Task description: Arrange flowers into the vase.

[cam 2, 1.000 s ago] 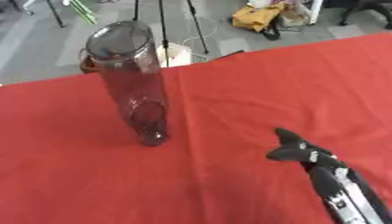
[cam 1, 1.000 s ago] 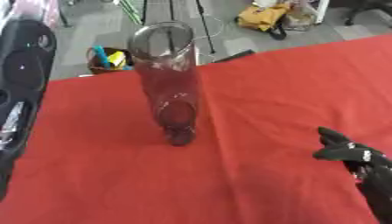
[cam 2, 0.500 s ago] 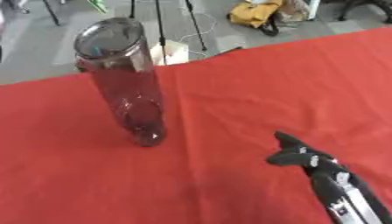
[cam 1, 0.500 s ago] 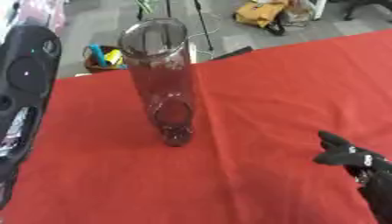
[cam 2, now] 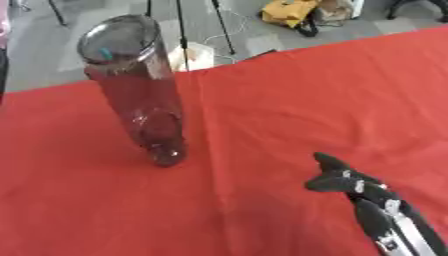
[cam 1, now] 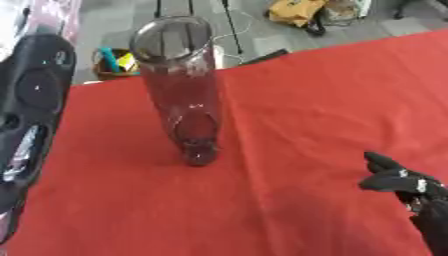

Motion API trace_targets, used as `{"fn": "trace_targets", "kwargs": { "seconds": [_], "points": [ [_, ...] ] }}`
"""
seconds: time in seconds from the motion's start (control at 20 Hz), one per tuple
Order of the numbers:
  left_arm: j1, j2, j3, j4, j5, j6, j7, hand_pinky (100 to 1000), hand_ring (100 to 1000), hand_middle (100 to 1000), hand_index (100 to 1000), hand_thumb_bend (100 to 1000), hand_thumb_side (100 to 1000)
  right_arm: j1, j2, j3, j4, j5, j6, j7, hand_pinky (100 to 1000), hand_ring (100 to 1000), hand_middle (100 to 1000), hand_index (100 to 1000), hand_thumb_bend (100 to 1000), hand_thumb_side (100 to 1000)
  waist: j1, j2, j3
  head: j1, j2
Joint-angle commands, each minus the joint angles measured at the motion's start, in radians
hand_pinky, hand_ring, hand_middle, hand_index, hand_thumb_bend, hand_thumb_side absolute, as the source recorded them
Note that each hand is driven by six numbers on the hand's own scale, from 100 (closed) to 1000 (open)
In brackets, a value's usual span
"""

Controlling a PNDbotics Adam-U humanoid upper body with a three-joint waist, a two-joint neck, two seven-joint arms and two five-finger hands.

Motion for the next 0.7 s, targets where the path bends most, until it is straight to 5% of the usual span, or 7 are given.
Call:
{"fn": "trace_targets", "kwargs": {
  "seconds": [0.05, 0.3, 0.5, 0.7],
  "points": [
    [-0.016, 0.015, 0.000, -0.005, -0.001, 0.005, -0.009, 100, 100, 100, 101, 268, 481, -0.003, 0.004, 0.002, -0.020, 0.011, 0.000, 0.004, 1000, 1000, 677, 761, 100, 974, -0.007, -0.020, 0.003, 0.001, -0.007],
    [-0.015, 0.032, 0.001, 0.004, -0.013, 0.050, 0.019, 100, 100, 100, 100, 234, 507, 0.004, 0.002, 0.002, -0.020, 0.014, 0.004, 0.004, 1000, 1000, 677, 761, 100, 973, -0.009, -0.029, 0.017, -0.007, 0.002],
    [-0.007, 0.048, -0.011, 0.014, -0.013, 0.156, 0.030, 100, 100, 100, 100, 178, 559, 0.010, 0.000, 0.002, -0.020, 0.008, 0.011, 0.004, 1000, 1000, 677, 761, 100, 973, -0.010, -0.041, 0.029, -0.015, 0.008],
    [0.000, 0.063, -0.009, 0.004, -0.022, 0.243, 0.039, 100, 100, 100, 100, 157, 576, 0.016, -0.005, -0.002, -0.020, 0.000, 0.018, 0.003, 1000, 1000, 677, 761, 100, 972, -0.007, -0.055, 0.038, -0.032, -0.046]
  ]
}}
